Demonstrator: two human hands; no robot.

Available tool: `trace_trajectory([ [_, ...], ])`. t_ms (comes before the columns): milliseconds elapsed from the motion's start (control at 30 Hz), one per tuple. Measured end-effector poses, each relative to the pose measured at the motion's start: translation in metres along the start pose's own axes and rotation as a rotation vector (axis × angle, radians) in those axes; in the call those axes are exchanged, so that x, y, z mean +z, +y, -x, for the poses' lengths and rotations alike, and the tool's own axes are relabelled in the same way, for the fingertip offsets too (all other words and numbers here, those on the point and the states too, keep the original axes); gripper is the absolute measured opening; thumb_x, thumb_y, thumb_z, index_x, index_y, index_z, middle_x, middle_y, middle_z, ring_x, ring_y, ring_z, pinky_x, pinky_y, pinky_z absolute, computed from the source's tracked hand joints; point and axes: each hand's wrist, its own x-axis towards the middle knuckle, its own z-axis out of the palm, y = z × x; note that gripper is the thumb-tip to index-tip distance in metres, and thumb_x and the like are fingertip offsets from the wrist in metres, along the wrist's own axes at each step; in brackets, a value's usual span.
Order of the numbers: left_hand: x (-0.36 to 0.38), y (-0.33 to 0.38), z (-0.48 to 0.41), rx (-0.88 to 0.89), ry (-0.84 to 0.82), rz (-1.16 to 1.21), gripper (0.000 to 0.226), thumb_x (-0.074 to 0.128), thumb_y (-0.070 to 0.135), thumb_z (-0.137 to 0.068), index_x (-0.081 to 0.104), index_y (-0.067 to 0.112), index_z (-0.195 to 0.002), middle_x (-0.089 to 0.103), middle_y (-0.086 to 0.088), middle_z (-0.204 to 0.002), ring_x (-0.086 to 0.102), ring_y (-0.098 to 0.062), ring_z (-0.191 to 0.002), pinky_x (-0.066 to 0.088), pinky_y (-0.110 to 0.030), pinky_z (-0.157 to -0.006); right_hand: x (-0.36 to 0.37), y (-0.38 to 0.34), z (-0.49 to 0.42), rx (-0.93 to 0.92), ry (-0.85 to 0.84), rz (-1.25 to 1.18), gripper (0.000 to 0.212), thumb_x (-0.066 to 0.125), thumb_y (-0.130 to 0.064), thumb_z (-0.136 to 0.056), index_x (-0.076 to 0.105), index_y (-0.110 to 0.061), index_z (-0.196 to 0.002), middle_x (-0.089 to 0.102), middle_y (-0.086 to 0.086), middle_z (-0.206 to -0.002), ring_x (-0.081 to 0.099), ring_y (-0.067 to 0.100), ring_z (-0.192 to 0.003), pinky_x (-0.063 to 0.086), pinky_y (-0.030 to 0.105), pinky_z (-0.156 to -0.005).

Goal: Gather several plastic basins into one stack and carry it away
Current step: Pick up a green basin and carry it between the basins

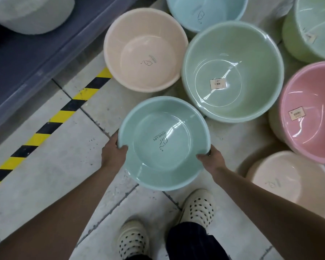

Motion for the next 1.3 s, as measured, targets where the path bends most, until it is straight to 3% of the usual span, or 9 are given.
trace_trajectory([
  [167, 0.009, -0.015, -0.004, -0.049, -0.044, -0.012, 0.064, 0.064, 0.003, -0.085, 0.051, 0.029, -0.142, 0.066, -0.003, -0.114, 0.062, -0.026, -0.104, 0.053, -0.04, -0.093, 0.006, 0.008, -0.016, 0.046, -0.023, 0.029, 0.045, 0.064, -0.012, -0.085, 0.055, -0.016, -0.129, 0.065, 0.01, -0.114, 0.062, 0.032, -0.101, 0.053, 0.039, -0.085],
  [300, 0.003, -0.019, 0.007, -0.114, -0.141, -0.083, 0.041, 0.068, 0.005, -0.083, 0.059, 0.012, -0.123, 0.064, -0.006, -0.103, 0.063, -0.033, -0.1, 0.052, -0.04, -0.084, -0.001, 0.011, -0.008, 0.032, -0.023, 0.086, 0.042, 0.062, -0.011, -0.086, 0.053, -0.014, -0.127, 0.062, 0.01, -0.106, 0.06, 0.032, -0.096, 0.049, 0.034, -0.075],
  [467, -0.03, 0.0, 0.049, -0.18, -0.171, 0.003, 0.028, 0.065, 0.002, -0.083, 0.056, 0.011, -0.107, 0.064, -0.01, -0.101, 0.063, -0.033, -0.091, 0.053, -0.04, -0.072, -0.023, -0.002, 0.03, 0.094, -0.099, 0.008, 0.048, 0.056, -0.001, -0.08, 0.056, -0.014, -0.126, 0.064, 0.01, -0.106, 0.063, 0.033, -0.096, 0.055, 0.041, -0.077],
  [600, -0.073, 0.055, 0.083, -0.15, -0.126, 0.082, 0.03, 0.066, 0.006, -0.078, 0.056, 0.015, -0.105, 0.062, -0.006, -0.097, 0.063, -0.034, -0.088, 0.049, -0.037, -0.064, -0.066, -0.053, 0.068, 0.037, -0.105, -0.011, 0.048, 0.056, -0.001, -0.079, 0.057, -0.017, -0.124, 0.065, 0.009, -0.107, 0.063, 0.032, -0.097, 0.056, 0.042, -0.081],
  [733, -0.113, 0.126, 0.107, -0.124, -0.02, 0.138, 0.03, 0.065, -0.002, -0.08, 0.058, 0.015, -0.103, 0.062, -0.004, -0.091, 0.061, -0.033, -0.081, 0.048, -0.038, -0.063, -0.115, -0.127, 0.105, -0.11, -0.069, 0.059, 0.051, 0.06, -0.002, -0.08, 0.057, -0.014, -0.129, 0.067, 0.01, -0.112, 0.063, 0.031, -0.101, 0.046, 0.03, -0.073],
  [900, -0.15, 0.198, 0.127, -0.101, 0.043, 0.179, 0.029, 0.06, 0.002, -0.084, 0.057, 0.018, -0.108, 0.062, 0.002, -0.092, 0.063, -0.033, -0.087, 0.054, -0.042, -0.071, -0.164, -0.203, 0.141, -0.231, -0.019, 0.098, 0.051, 0.061, -0.003, -0.078, 0.056, -0.015, -0.128, 0.063, 0.002, -0.102, 0.059, 0.026, -0.094, 0.044, 0.03, -0.072],
  [1000, -0.166, 0.224, 0.122, -0.096, 0.065, 0.218, 0.03, 0.059, 0.003, -0.086, 0.058, 0.021, -0.11, 0.064, 0.002, -0.094, 0.063, -0.028, -0.088, 0.054, -0.042, -0.076, -0.178, -0.238, 0.15, -0.256, -0.02, 0.114, 0.051, 0.061, -0.003, -0.079, 0.056, -0.015, -0.128, 0.063, 0.002, -0.101, 0.058, 0.025, -0.091, 0.043, 0.029, -0.068],
  [1133, -0.175, 0.237, 0.085, -0.07, 0.07, 0.235, 0.032, 0.062, 0.004, -0.087, 0.061, 0.016, -0.117, 0.066, -0.003, -0.099, 0.064, -0.028, -0.089, 0.047, -0.034, -0.068, -0.179, -0.279, 0.13, -0.298, -0.011, 0.166, 0.053, 0.06, -0.003, -0.079, 0.055, -0.014, -0.131, 0.067, 0.01, -0.111, 0.061, 0.029, -0.096, 0.048, 0.031, -0.076],
  [1300, -0.17, 0.237, 0.025, -0.047, 0.037, 0.229, 0.032, 0.064, 0.009, -0.089, 0.061, 0.018, -0.119, 0.065, -0.006, -0.104, 0.063, -0.032, -0.097, 0.051, -0.041, -0.075, -0.159, -0.313, 0.091, -0.287, 0.033, 0.196, 0.05, 0.059, -0.004, -0.082, 0.054, -0.014, -0.131, 0.067, 0.011, -0.111, 0.061, 0.033, -0.103, 0.044, 0.03, -0.077],
])
